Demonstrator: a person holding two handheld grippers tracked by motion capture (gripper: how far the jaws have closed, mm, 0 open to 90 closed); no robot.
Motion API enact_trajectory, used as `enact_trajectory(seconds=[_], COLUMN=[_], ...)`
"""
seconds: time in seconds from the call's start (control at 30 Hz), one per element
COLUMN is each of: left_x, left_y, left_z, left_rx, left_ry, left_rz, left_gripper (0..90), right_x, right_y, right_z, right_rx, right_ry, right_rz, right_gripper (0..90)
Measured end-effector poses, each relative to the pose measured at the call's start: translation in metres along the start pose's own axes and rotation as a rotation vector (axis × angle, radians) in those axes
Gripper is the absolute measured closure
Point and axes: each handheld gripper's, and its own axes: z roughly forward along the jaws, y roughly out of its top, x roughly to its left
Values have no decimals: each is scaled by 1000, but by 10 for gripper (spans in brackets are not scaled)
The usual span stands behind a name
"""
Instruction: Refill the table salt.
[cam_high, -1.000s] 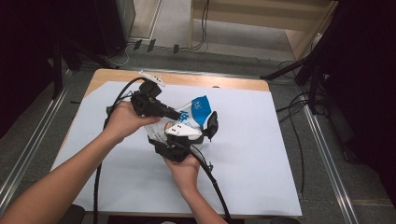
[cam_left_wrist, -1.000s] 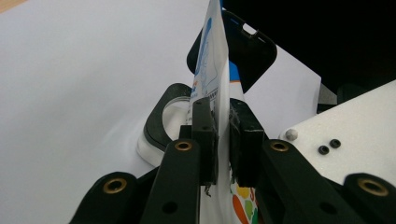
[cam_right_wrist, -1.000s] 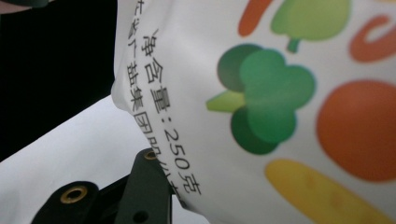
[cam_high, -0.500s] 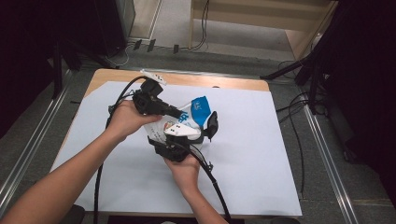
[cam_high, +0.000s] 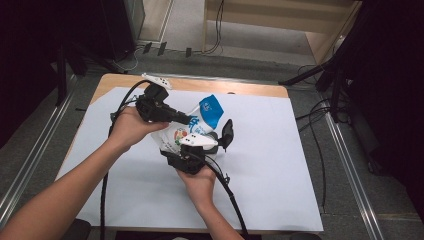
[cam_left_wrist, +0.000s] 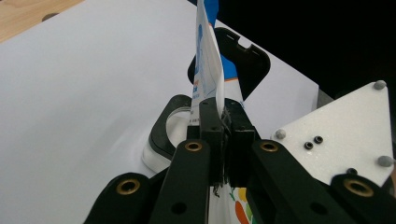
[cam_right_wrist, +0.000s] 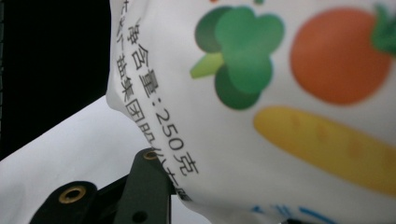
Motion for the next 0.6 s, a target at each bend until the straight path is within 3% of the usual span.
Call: enact_trajectory(seconds=[0.6], left_x=[2], left_y=[-5], left_z=[-22], left_rx=[-55], left_ry=[-19], left_rz=[5], left_gripper=[900], right_x=[-10], right_y=[-1], right_z=[-9], right_rx=[0], right_ry=[-19], right_rz=[33], right_gripper=[650])
